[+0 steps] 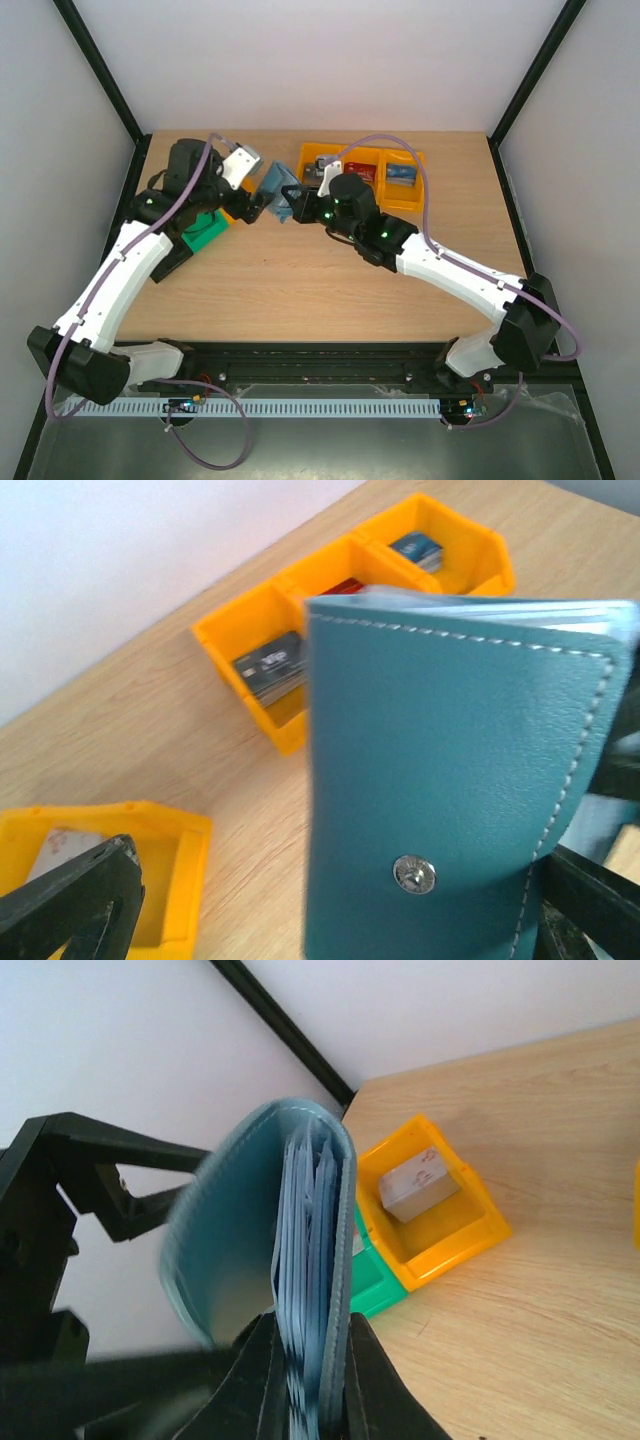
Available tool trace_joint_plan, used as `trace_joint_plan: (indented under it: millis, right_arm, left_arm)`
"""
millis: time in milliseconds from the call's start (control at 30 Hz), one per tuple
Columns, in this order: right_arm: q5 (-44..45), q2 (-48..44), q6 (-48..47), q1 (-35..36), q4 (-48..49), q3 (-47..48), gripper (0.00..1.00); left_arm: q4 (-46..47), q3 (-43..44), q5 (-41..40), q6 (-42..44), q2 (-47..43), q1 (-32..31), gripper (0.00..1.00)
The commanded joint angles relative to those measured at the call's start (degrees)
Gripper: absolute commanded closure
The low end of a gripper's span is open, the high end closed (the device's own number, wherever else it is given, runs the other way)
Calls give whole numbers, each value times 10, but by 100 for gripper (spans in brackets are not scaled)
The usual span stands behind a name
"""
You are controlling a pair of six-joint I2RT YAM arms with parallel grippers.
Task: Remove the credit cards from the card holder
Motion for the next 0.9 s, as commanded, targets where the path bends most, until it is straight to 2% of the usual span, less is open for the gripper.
trace_joint_plan:
  millis: [0, 133, 267, 367, 433, 533, 600, 633, 733, 867]
  right_arm:
    - [-149, -30, -7, -11, 82, -4, 98]
    - [-207, -30, -32, -13, 93, -2, 98]
    - [-255, -49, -97, -14, 81, -5, 98]
    - [-289, -66, -128, -14, 80, -12, 98]
    - [-307, -73, -143, -14, 81, -17, 98]
    - [-311, -78, -162, -15, 76, -20, 98]
    - [-308, -84, -177, -17, 71, -24, 93]
    - [-305, -90, -186, -17, 68, -30, 87]
    - [-291, -115, -212, -21, 68, -57, 69]
    - [-304, -141, -242, -25, 60, -77, 59]
  left_arm:
    - [14, -8, 14, -3, -4, 67, 3]
    - [-5, -12, 100, 10, -6, 74, 8]
    - [-47, -6, 206, 41, -12, 95, 17]
    - [-76, -3, 286, 59, -18, 117, 29]
    - [-98, -2, 343, 75, -23, 118, 41]
    - [-125, 1, 423, 84, -28, 118, 75]
    - [-135, 9, 448, 83, -30, 118, 94]
    - [-139, 15, 451, 79, -32, 119, 97]
    - [-149, 28, 476, 76, -36, 133, 98]
    - [-162, 42, 492, 76, -41, 142, 98]
